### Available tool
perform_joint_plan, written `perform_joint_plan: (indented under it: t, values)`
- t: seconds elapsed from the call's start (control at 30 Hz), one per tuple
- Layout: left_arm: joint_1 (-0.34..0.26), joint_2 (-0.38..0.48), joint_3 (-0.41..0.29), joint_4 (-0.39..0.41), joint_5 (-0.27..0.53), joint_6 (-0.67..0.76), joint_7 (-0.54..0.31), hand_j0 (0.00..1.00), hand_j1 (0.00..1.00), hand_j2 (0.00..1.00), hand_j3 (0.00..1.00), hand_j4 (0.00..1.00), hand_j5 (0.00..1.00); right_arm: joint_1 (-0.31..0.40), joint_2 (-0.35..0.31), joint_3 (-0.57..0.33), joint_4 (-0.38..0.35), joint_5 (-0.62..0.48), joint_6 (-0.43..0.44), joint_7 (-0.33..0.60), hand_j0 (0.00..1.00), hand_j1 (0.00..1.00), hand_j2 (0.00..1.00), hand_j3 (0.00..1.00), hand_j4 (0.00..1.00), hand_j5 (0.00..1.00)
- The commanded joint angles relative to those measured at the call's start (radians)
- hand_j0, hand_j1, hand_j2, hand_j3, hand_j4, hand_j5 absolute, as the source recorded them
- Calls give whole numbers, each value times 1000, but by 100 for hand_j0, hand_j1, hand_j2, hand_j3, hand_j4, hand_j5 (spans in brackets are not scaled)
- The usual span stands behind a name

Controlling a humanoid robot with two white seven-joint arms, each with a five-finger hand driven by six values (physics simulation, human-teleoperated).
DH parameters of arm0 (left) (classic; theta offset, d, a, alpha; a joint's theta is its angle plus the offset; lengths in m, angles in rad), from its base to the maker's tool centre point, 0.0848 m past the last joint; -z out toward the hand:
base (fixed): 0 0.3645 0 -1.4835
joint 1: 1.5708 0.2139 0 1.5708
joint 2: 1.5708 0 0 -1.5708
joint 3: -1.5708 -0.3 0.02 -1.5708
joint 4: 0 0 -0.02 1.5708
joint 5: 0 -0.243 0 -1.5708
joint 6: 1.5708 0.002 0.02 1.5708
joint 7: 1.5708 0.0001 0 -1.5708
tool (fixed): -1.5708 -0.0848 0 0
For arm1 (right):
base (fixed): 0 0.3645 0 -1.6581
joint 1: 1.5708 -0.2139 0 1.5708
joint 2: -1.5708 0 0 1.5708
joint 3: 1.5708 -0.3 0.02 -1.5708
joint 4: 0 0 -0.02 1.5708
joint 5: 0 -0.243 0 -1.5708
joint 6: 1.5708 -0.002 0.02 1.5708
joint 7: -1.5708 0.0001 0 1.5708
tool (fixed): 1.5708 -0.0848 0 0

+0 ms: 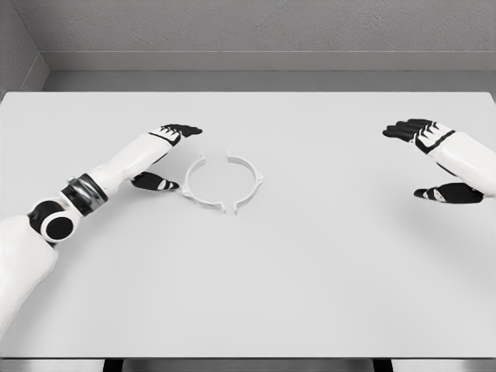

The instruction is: Assemble PVC drainage pipe clamps

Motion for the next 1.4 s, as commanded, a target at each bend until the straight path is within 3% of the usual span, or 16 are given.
perform_joint_plan:
  t: [0.0, 1.37]
  values:
    - [0, -5, 2, -1, 8, 0, 1, 100, 100, 100, 100, 100, 100, 0, -1, 0, 0, -7, 2, -1, 100, 100, 100, 100, 100, 100]
    - [-12, -68, 3, 14, -4, 0, 1, 100, 100, 100, 100, 100, 100, 0, -1, 0, -1, -7, 2, -1, 100, 100, 100, 100, 100, 100]
